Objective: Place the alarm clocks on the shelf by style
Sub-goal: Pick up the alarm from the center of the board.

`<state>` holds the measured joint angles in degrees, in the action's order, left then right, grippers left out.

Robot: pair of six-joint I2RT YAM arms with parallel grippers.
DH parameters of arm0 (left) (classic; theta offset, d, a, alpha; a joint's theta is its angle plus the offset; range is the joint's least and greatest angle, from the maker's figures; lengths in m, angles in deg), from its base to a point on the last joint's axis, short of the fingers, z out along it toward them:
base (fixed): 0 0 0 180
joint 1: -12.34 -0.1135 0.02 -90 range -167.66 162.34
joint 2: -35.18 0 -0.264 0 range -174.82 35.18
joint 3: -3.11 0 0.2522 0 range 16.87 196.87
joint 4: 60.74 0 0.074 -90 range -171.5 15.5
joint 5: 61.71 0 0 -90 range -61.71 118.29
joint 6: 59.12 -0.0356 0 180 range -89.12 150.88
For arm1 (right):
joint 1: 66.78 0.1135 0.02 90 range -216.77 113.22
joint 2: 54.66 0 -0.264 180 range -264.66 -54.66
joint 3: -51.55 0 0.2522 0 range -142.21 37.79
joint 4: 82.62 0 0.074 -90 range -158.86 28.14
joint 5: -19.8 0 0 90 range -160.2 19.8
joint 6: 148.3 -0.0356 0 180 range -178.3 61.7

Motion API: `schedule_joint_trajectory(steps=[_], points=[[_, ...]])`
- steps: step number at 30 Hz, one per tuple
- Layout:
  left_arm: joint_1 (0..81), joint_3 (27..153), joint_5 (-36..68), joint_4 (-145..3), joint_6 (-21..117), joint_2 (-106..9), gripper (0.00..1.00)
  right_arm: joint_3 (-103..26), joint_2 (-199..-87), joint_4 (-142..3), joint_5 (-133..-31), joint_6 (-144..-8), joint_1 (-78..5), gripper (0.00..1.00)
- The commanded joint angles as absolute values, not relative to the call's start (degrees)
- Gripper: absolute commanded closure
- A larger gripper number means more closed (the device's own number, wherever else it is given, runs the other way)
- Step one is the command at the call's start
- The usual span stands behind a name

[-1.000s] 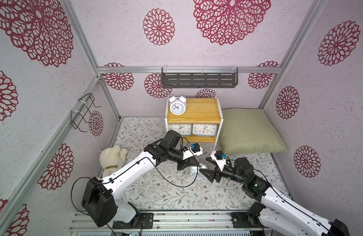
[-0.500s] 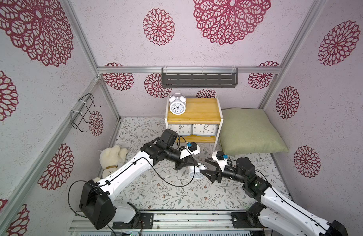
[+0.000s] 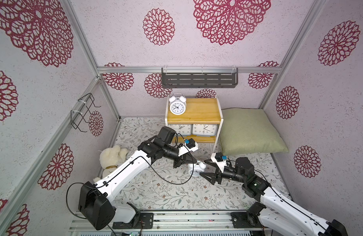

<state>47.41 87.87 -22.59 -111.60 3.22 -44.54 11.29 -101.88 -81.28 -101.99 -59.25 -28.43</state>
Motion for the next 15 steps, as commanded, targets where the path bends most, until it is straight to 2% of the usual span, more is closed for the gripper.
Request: schedule_joint_trajectory(steps=[1, 11, 13, 15], points=[[47.0, 90.3, -27.1, -111.6, 1.8, -43.3, 1.00, 11.3, -102.9, -81.3, -103.1, -58.1, -28.4, 0.21], [47.0, 92.9, -27.3, -116.1, -0.1, -45.8, 1.00, 10.9, -103.6, -81.9, -104.7, -57.9, -28.4, 0.36], [47.0, 93.1, -26.8, -116.3, -0.1, -46.2, 1.00, 10.8, -103.1, -82.0, -104.8, -58.0, -28.4, 0.36], [47.0, 93.3, -26.5, -116.5, 0.0, -46.5, 1.00, 10.9, -102.4, -81.9, -104.5, -58.0, -28.4, 0.29]])
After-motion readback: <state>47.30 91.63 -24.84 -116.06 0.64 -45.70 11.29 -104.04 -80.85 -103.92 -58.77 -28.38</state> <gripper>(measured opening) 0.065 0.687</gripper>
